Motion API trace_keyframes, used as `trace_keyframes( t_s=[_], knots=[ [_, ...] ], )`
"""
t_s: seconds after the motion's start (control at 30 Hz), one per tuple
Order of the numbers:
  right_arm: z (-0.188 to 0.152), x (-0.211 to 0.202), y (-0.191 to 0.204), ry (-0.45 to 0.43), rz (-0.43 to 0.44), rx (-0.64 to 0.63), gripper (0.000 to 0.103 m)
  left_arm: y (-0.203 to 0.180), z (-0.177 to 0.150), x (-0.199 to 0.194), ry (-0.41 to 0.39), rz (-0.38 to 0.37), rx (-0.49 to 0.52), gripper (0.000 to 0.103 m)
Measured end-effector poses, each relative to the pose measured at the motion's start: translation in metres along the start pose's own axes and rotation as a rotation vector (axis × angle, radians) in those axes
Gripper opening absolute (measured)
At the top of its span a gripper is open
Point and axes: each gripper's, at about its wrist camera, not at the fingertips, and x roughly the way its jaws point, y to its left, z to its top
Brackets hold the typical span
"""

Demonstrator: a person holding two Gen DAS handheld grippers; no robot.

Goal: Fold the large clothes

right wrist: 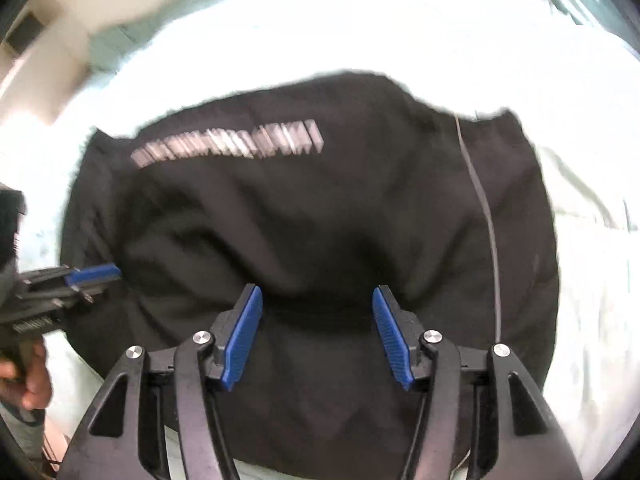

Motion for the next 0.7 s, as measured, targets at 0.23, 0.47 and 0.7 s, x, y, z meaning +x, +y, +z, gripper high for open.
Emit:
trace_keyframes(
  t_s=[0.23,0.47,0.7],
  knots=[
    [0.055,0.047,0.008,0.008,-0.037,-0.006,0.06,0.058,0.023,0.004,-0.042,0.138,-0.163,0.045],
    [0.066,0.077,-0.009,0.094,0.008,0.048,0.063,0.094,0.009,0.001,-0.045,0.004,-0.238,0.045],
    [0.014,-0.003,-0.009,0.016,0.028,-0.037,0.064,0.069,-0.045,-0.051,-0.079,-0.005,-0.157,0.045]
  ],
)
